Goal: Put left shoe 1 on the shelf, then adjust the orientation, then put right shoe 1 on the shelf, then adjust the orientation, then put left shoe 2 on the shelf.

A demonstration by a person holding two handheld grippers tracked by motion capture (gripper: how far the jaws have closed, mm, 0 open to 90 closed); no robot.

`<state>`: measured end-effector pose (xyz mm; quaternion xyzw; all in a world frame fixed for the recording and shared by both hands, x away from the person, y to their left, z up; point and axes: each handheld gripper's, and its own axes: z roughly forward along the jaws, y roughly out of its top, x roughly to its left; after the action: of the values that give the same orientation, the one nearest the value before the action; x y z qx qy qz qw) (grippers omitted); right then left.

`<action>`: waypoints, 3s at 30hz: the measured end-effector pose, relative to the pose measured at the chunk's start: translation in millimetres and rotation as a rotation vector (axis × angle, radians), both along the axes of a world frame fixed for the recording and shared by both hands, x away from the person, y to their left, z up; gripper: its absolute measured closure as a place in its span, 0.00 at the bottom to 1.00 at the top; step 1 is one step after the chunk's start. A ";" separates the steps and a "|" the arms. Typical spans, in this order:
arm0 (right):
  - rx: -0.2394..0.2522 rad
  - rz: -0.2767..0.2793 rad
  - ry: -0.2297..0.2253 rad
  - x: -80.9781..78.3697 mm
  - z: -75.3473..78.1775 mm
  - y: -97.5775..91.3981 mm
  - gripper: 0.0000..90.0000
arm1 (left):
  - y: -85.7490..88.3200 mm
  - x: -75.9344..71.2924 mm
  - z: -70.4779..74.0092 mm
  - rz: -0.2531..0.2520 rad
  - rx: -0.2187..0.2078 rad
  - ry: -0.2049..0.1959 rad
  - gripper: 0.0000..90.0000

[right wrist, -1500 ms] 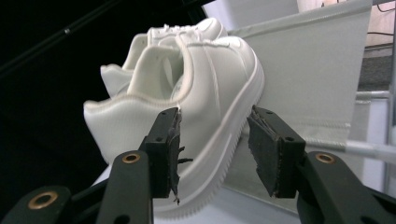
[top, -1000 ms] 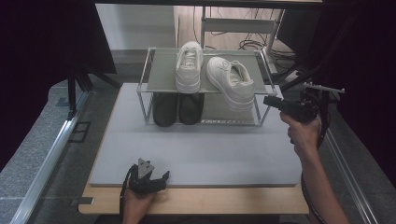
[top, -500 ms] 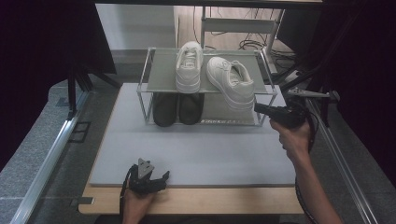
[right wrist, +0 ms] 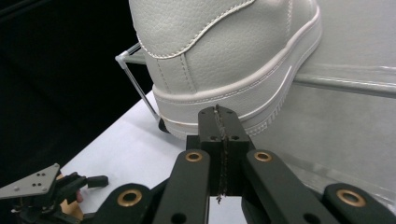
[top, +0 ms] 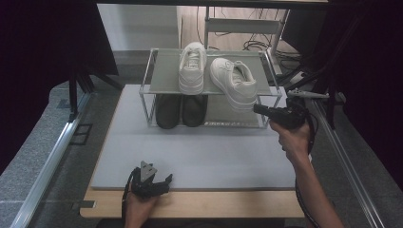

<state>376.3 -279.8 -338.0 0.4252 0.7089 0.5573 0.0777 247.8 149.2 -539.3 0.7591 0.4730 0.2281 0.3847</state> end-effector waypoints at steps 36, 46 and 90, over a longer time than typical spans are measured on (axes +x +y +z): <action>0.020 0.002 0.016 23.2 -5.1 24.4 1.00 | 0.3 0.1 0.0 -0.002 0.001 0.002 0.16; 0.019 0.001 0.020 28.3 -5.5 31.5 1.00 | 0.2 0.0 0.1 0.000 -0.001 0.004 0.16; 0.013 0.006 0.016 51.9 -7.8 64.8 1.00 | -0.1 0.1 -0.1 0.001 -0.004 0.003 0.17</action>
<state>428.1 -215.0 -345.9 0.4281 0.7072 0.5586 0.0675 247.8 149.1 -539.3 0.7584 0.4743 0.2261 0.3857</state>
